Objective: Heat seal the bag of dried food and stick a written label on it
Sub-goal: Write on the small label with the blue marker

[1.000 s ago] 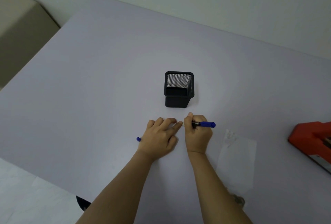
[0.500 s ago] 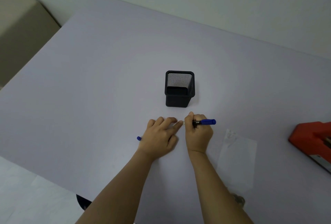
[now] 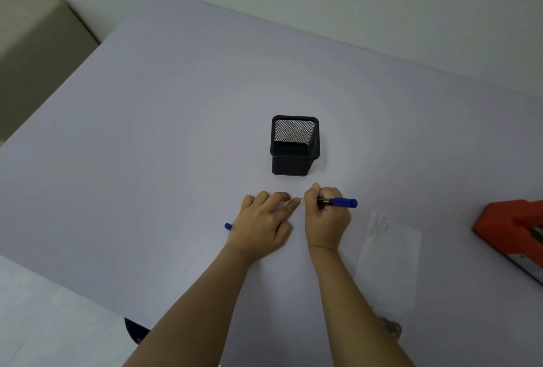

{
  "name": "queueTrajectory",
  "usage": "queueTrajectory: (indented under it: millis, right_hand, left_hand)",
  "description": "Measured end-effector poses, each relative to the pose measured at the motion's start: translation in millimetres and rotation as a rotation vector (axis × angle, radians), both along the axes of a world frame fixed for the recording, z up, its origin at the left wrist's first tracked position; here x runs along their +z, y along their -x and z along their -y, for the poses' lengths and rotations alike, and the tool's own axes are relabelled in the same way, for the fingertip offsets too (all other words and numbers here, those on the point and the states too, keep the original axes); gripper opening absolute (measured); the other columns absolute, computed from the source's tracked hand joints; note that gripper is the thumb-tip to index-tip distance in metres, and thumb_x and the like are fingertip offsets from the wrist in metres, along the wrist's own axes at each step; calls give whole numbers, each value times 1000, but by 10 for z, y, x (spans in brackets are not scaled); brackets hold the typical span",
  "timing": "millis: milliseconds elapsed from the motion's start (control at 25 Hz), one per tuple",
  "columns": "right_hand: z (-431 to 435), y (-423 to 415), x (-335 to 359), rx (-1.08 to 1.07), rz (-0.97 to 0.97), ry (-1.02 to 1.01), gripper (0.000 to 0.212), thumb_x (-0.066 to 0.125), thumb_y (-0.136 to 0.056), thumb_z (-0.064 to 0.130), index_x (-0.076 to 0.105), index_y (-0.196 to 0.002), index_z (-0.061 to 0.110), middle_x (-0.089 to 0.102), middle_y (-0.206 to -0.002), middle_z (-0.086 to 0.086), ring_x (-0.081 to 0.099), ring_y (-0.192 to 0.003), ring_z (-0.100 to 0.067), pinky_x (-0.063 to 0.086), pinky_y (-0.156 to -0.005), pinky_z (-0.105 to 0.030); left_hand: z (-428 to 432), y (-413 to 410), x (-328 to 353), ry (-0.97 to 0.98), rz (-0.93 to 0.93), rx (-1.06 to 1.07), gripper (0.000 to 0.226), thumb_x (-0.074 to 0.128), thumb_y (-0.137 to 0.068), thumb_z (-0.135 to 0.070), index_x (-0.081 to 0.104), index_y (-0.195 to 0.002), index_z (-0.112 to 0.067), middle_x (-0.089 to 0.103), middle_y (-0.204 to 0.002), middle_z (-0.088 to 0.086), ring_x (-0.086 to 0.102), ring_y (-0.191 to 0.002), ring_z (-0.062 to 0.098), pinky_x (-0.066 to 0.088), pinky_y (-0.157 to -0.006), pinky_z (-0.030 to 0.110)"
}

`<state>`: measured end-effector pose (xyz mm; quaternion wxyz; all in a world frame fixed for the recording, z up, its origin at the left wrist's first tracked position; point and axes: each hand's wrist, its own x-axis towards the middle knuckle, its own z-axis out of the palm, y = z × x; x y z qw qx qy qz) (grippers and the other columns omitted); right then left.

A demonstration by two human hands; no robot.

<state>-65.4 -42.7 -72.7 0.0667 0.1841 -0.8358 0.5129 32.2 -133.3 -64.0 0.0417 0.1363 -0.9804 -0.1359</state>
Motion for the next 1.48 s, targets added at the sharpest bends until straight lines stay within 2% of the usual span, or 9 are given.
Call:
queueTrajectory:
  millis: [800,920,1240,1400,1480]
  right_hand:
    - [8,6,13,-19,0,22,38,47,-87,22,52,-56,0,52,-51,-10,41,-48,-12,33,-51,-3]
    - [4,5,31,-27,-26,9,36,48,-87,20,52,-56,1,50,-51,-4,37,-50,-7,32,-52,-1]
    - [14,7,15,-27,-27,3,37,48,-87,22,52,-57,1,53,-51,-10,42,-46,-15,32,-50,-4]
    - [15,1,-5,-16,-43,-13,37,48,-87,21,53,-56,1,54,-51,-10,45,-44,-20,33,-48,-13]
    - [15,6,-5,-17,-37,-7,37,49,-87,22,54,-58,0,55,-52,-11,46,-45,-18,34,-49,-8]
  left_hand:
    - [1,-5,0,-8,0,5,45,38,-84,-31,61,-121,-22,62,-113,-2,57,-85,18,44,-71,34]
    - [-1,-1,7,-6,-3,3,45,38,-83,-31,62,-121,-22,63,-112,-1,57,-84,18,43,-70,34]
    - [3,-10,12,-8,-8,3,45,38,-83,-31,63,-120,-21,63,-111,-1,58,-83,18,43,-70,32]
    - [9,-8,5,-18,-5,6,46,37,-83,-30,62,-120,-21,63,-112,-1,57,-83,18,43,-70,33]
    - [8,-3,4,-16,-2,5,46,37,-83,-30,62,-120,-21,63,-112,-1,57,-83,18,43,-70,34]
